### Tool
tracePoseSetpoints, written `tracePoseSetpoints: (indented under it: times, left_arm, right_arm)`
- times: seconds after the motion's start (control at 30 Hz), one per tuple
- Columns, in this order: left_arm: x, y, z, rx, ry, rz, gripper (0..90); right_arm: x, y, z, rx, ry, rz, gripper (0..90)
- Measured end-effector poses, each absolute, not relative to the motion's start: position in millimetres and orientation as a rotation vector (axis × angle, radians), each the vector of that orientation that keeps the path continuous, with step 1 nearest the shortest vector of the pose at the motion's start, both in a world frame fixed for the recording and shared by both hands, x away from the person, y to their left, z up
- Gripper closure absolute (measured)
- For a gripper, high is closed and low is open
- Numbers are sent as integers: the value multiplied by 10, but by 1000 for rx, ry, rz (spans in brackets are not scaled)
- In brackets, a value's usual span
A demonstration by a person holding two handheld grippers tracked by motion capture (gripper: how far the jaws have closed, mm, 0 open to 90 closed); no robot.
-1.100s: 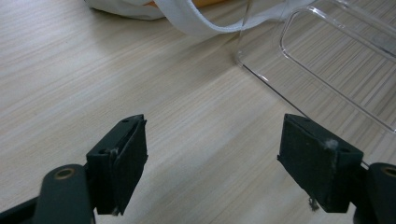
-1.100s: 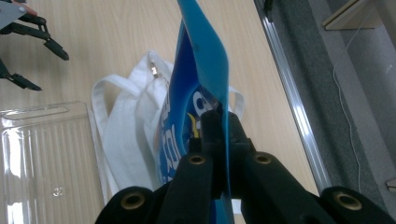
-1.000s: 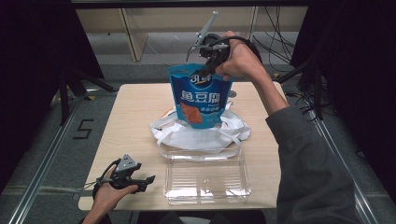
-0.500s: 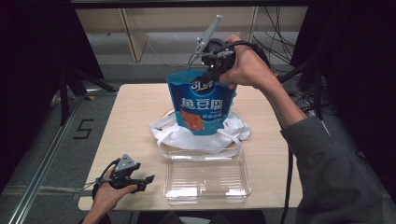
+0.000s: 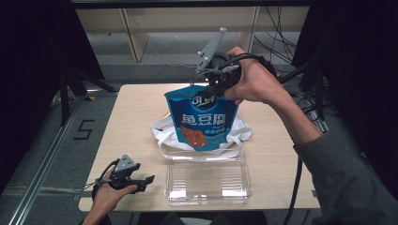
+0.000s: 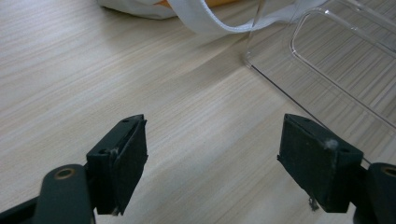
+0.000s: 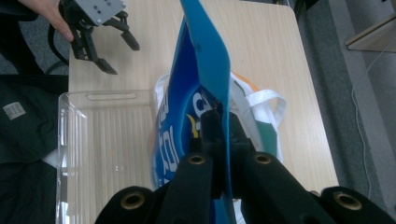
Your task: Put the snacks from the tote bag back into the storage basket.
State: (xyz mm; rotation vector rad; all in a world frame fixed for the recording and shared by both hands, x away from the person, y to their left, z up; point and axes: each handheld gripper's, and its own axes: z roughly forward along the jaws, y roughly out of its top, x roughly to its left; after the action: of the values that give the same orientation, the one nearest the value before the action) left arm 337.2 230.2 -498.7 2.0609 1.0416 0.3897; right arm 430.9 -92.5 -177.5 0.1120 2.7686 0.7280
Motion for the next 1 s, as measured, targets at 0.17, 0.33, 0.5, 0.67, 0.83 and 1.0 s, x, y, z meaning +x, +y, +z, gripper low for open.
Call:
tracePoseSetpoints:
  times: [0.17,0.33,0.5,0.67,0.83,1.0]
  left_arm:
    - [3378,2311,-4991,2058,1047,389,228]
    - [3380,2301,-4996,2058,1053,390,228]
    - [3379,2307,-4986,2065,1053,381,228]
    - [3378,2304,-4999,2044,1053,387,228]
    - [3380,2307,-4993,2049,1051,382,228]
    - [3378,2307,-4992,2049,1049,383,228]
  right_arm:
    - [4229,-954,-1812,94,2774,737,900]
    - [4127,-986,-1830,78,2780,735,900]
    - [4070,-1014,-1900,88,2802,747,900]
    - [4040,-1026,-2042,101,2861,757,900]
    - [4050,-1013,-2136,54,2863,748,900]
    - [4042,-1004,-2197,52,2870,745,900]
